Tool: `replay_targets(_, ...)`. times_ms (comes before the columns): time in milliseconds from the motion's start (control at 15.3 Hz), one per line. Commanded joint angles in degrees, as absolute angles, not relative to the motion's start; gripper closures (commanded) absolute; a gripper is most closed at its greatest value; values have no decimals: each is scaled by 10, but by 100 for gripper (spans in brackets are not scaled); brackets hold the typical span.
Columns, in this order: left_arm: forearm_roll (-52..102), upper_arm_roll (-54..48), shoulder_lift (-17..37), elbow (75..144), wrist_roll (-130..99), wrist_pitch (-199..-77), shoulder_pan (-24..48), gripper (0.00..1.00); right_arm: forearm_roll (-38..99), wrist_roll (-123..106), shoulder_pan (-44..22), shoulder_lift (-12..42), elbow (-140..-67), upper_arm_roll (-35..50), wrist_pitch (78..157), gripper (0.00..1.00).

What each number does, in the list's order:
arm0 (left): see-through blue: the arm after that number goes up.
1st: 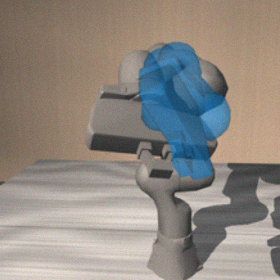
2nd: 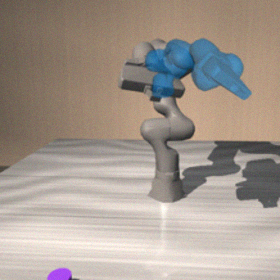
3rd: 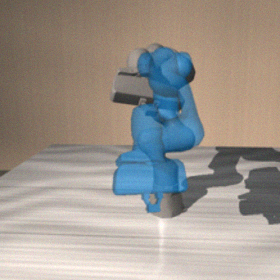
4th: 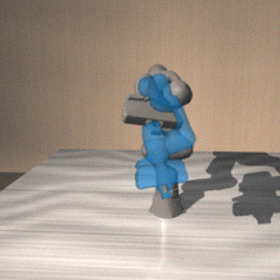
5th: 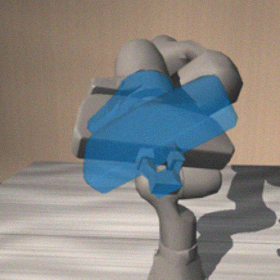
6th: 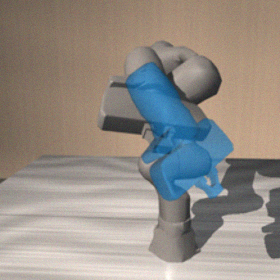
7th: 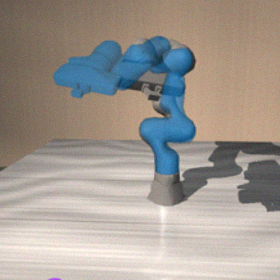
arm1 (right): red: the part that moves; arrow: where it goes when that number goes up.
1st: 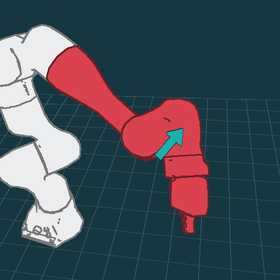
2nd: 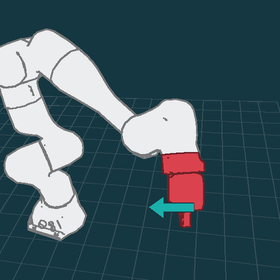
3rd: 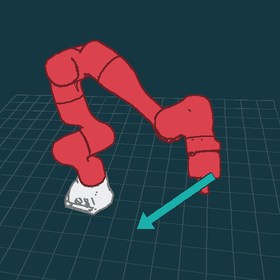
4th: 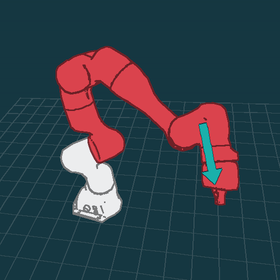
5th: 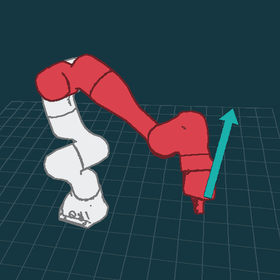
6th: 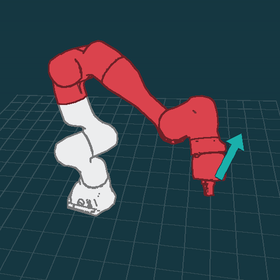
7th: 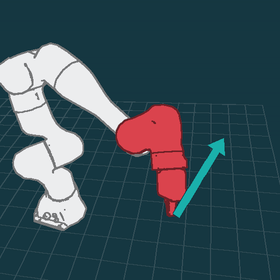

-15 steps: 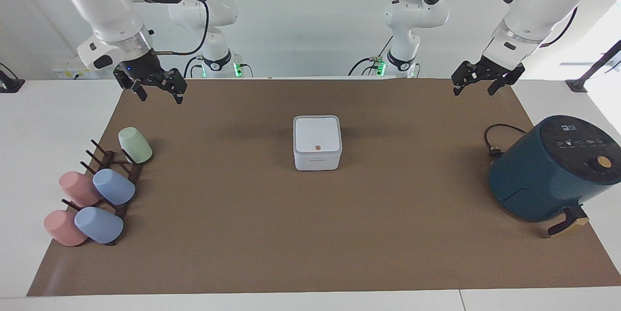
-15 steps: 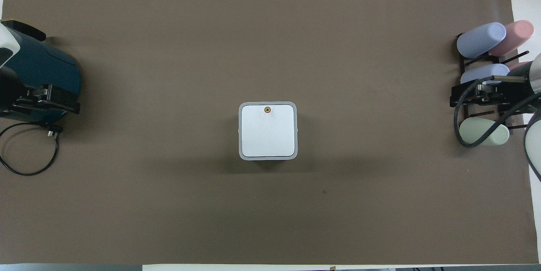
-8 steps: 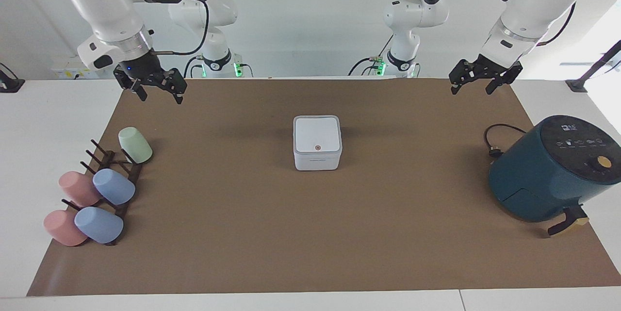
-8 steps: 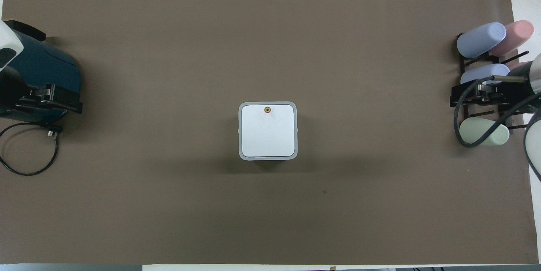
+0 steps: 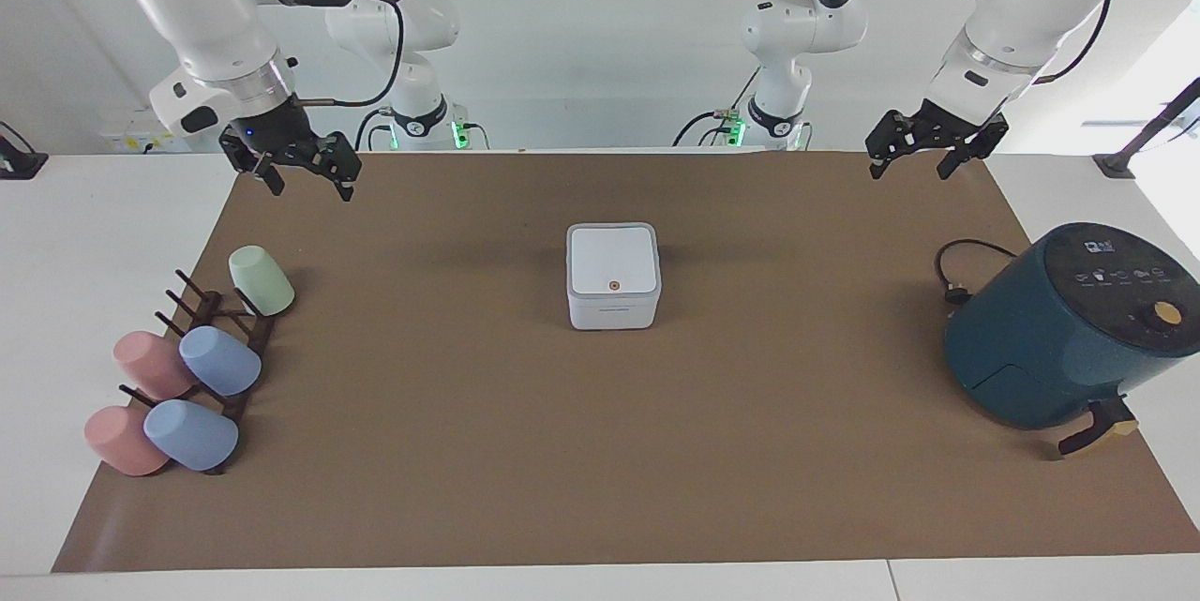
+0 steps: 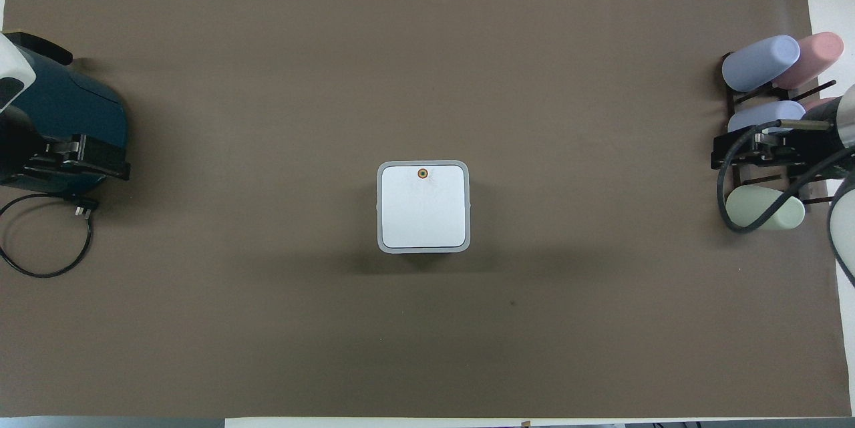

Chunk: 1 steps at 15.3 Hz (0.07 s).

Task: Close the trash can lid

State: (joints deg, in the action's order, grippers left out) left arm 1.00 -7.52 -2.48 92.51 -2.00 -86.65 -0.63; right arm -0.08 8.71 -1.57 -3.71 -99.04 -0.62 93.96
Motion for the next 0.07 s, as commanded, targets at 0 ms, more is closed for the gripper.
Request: replay_targets(0,5,-83,-35,930,-19,-854,-18,0,-3,78,-9,-38,-989,-4,932,0)
